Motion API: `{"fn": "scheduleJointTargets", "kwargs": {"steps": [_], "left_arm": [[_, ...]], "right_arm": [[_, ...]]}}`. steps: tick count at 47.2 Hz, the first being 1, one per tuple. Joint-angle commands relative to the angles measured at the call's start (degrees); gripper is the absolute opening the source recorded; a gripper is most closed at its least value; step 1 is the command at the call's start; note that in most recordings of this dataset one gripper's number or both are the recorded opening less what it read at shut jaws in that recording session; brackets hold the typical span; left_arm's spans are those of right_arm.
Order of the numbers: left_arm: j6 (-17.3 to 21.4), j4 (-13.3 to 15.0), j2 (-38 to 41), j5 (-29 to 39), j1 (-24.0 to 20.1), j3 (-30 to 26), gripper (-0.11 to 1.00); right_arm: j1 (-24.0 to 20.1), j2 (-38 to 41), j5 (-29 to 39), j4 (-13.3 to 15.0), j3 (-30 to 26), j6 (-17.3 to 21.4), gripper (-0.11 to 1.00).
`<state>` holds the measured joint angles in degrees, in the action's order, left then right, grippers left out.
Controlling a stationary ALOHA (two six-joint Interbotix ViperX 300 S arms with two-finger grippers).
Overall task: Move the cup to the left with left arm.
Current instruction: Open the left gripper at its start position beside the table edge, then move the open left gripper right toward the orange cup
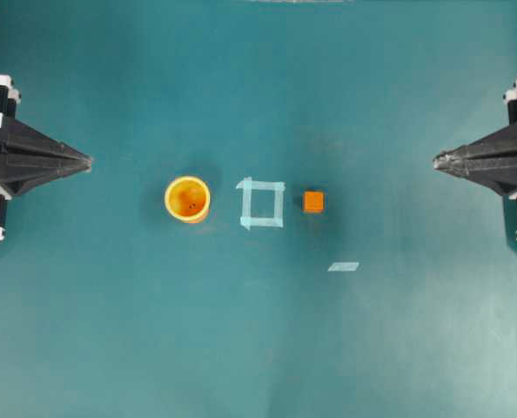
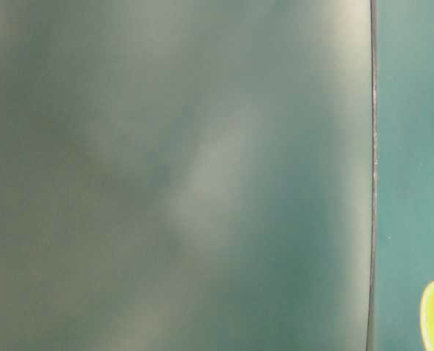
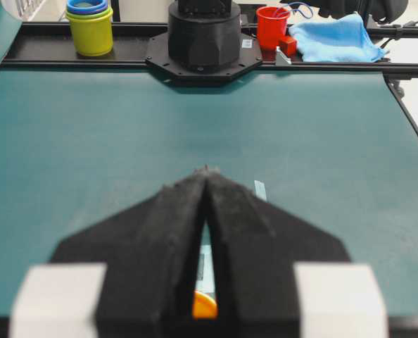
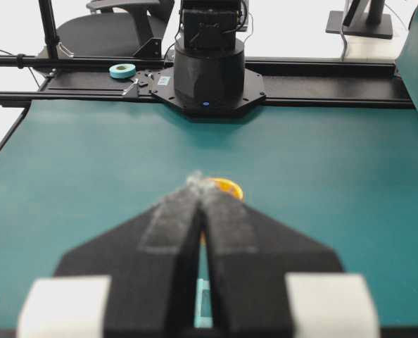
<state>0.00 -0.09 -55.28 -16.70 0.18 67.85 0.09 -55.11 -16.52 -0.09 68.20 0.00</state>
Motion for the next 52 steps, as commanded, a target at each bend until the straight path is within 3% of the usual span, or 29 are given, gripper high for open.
{"fn": "scheduleJointTargets", "kwargs": {"steps": [1,13,35,41,52], "left_arm": [[0.3,-0.7,0.2,1.0,-0.4,-1.0,0.00],[0.3,-0.8,0.0,1.5,-0.4,-1.3,0.00],[0.3,-0.9,1.5,2.2,-0.4,-1.0,0.04],[0.3,-0.9,3.0,2.2,-0.4,-0.9,0.20],[0.4,-0.9,8.9,2.2,-0.4,-0.4,0.73]], "right_arm": [[-0.1,0.3,-0.4,0.0,-2.3,0.2,-0.01],[-0.1,0.5,3.5,-0.1,-4.0,0.0,0.00],[-0.1,0.4,4.6,-0.1,-4.0,-0.2,0.00],[-0.1,0.4,4.7,0.0,-4.0,-0.2,0.00],[-0.1,-0.1,4.7,0.2,-4.2,-0.7,0.00]]}}
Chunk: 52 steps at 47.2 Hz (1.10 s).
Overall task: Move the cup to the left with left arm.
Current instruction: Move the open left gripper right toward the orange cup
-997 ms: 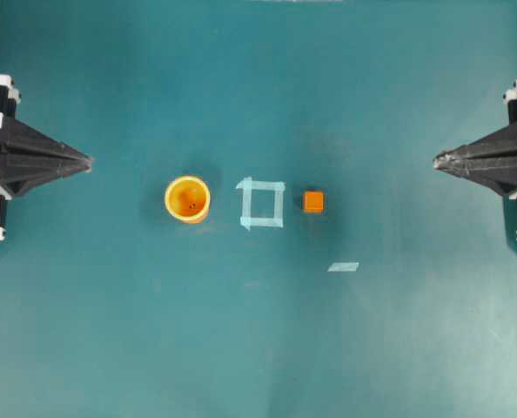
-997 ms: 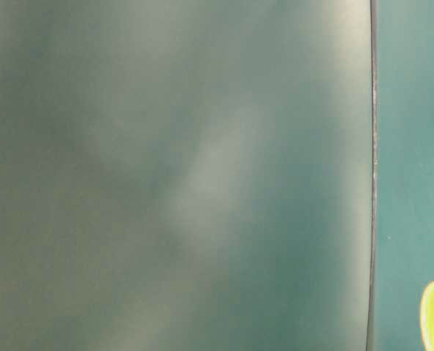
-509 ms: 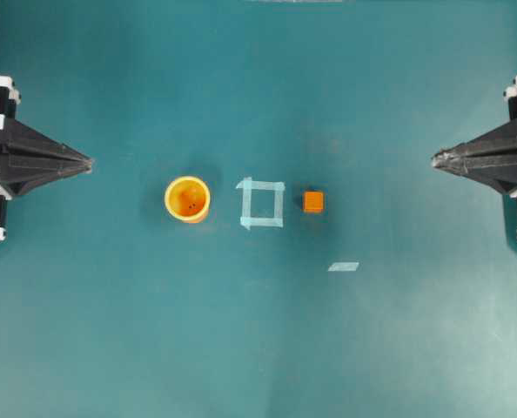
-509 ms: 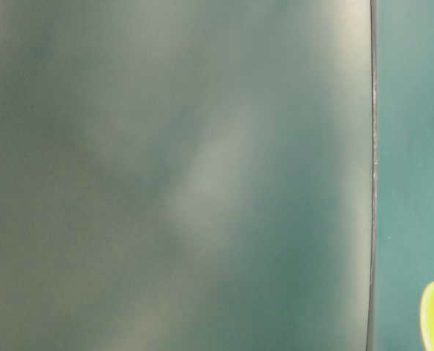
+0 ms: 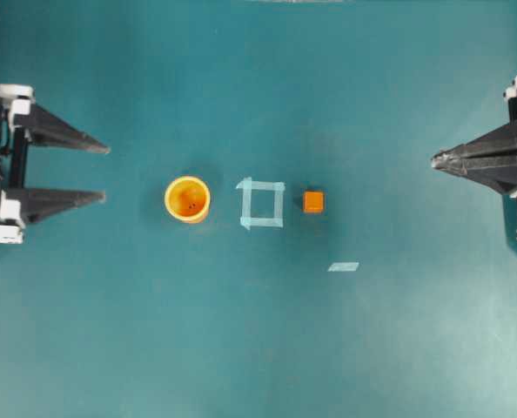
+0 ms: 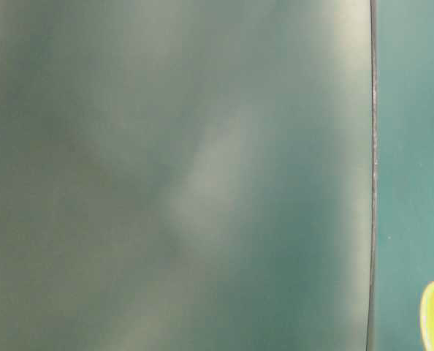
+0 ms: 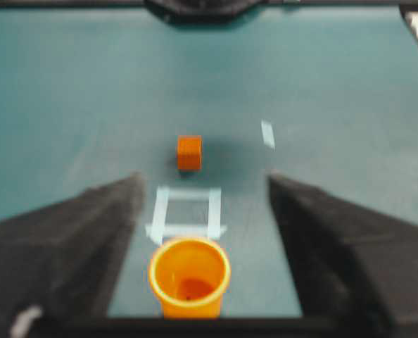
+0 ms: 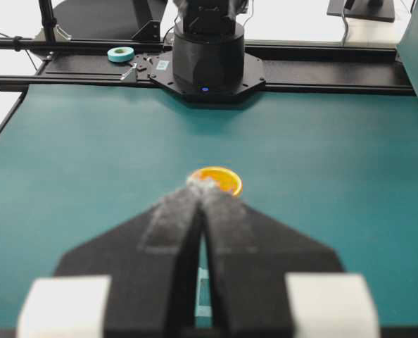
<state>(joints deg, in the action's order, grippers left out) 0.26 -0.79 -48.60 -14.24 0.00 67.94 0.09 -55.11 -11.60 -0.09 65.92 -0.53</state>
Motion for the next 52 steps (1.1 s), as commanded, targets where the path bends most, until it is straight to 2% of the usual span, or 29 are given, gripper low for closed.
{"fn": "scheduleJointTargets", "kwargs": {"steps": [1,4,11,16,24,40,52], "left_arm": [[0.2,-0.2,2.9,-0.3,-0.2,-0.4,0.76],[0.3,-0.4,5.8,-0.7,-0.1,-0.2,0.79],[1.1,-0.4,13.0,-3.7,-0.2,0.5,0.78],[2.5,-0.4,17.9,-9.3,-0.2,1.5,0.78],[2.5,-0.4,24.3,-16.6,-2.3,2.1,0.79],[2.4,-0.2,33.8,-19.0,-3.7,2.8,0.80],[2.2,-0.1,40.3,-24.2,-3.7,2.6,0.80]], "right_arm": [[-0.1,-0.2,-0.2,0.2,-1.9,-0.3,0.00],[-0.1,-0.4,-0.2,0.2,-2.0,-0.4,0.00],[-0.1,-1.2,-0.2,0.2,-2.2,-0.4,0.00],[-0.1,-1.7,0.4,0.4,-2.4,-0.4,0.00],[-0.1,-2.5,1.9,0.4,-2.7,-0.4,0.00],[-0.1,-4.0,3.3,0.4,-3.3,-0.6,0.00],[-0.1,-3.8,3.3,0.4,-3.1,-1.2,0.00]]}}
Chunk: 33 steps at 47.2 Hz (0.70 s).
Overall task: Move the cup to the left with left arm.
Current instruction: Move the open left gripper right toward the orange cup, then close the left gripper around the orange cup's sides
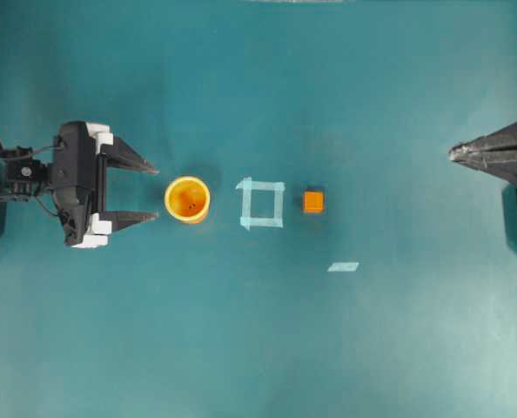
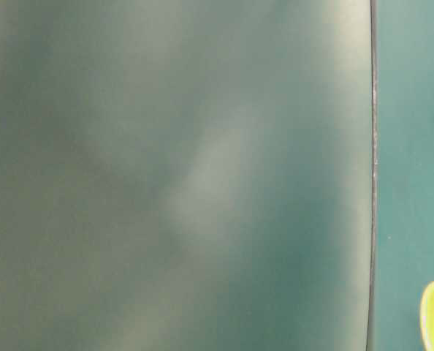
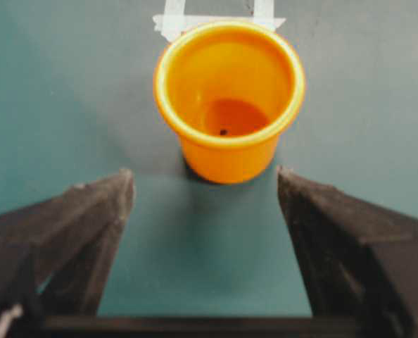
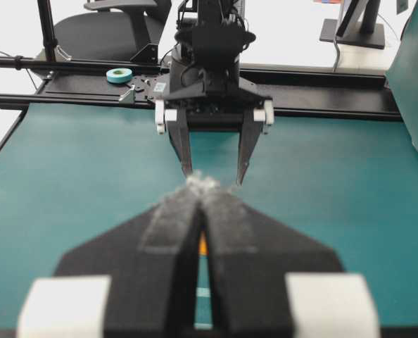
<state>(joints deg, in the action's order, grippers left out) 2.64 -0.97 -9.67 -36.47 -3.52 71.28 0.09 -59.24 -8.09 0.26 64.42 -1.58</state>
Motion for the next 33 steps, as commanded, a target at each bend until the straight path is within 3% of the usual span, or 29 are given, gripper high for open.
{"fn": "scheduleJointTargets", "kwargs": {"steps": [1,16,33], "left_arm": [[-0.2,0.0,1.8,-2.3,-0.2,-0.8,0.80],[-0.6,0.0,9.9,-7.6,0.5,-4.9,0.80],[-0.6,0.0,13.5,-7.8,2.2,-8.8,0.80]], "right_arm": [[-0.1,0.3,-0.3,0.1,-1.6,-0.3,0.00],[-0.1,0.3,-0.2,0.1,-1.7,-0.5,0.00],[-0.1,0.4,0.4,0.1,-1.4,-0.6,0.00]]}}
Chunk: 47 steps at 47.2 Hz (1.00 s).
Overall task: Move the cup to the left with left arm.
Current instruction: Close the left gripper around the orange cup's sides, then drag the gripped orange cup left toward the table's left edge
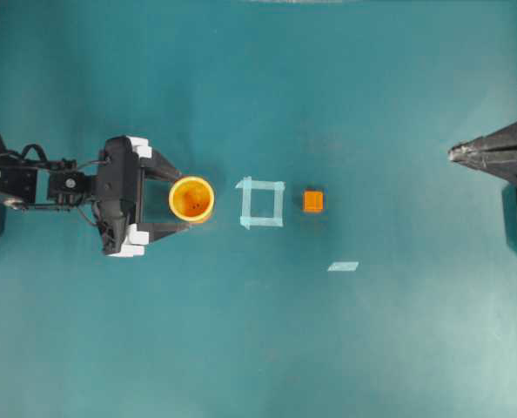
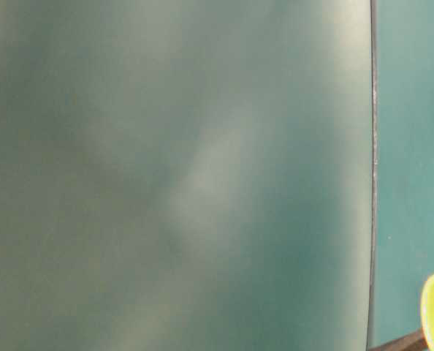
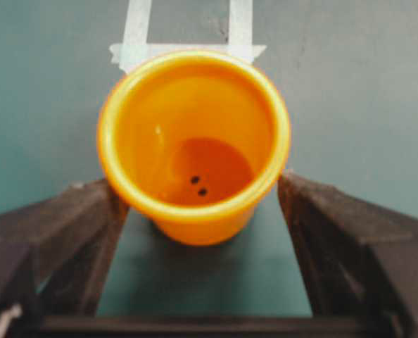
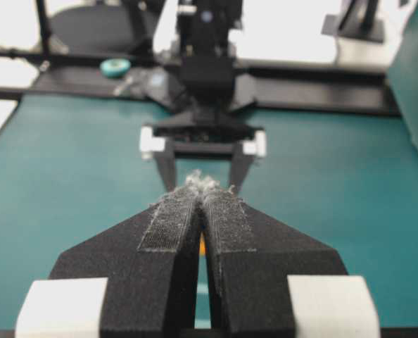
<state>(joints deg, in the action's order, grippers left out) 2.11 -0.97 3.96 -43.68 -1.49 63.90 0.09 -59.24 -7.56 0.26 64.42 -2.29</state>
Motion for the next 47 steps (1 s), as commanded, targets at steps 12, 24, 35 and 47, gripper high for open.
{"fn": "scheduleJointTargets", "kwargs": {"steps": [12,24,35,47], "left_arm": [[-0.1,0.0,2.2,-0.7,0.3,-4.4,0.80],[1.0,0.1,3.8,-1.1,0.3,-5.4,0.76],[1.0,0.0,3.3,-1.1,0.3,-4.8,0.64],[1.0,0.1,1.5,-3.3,0.3,-1.6,0.64]], "right_arm": [[-0.1,0.4,-0.2,0.1,-1.5,0.1,0.00],[-0.1,0.4,-0.1,0.1,-1.4,0.1,0.00],[-0.1,0.5,0.4,0.2,-1.4,0.1,0.00],[-0.1,0.5,0.5,0.2,-1.5,0.1,0.00]]}}
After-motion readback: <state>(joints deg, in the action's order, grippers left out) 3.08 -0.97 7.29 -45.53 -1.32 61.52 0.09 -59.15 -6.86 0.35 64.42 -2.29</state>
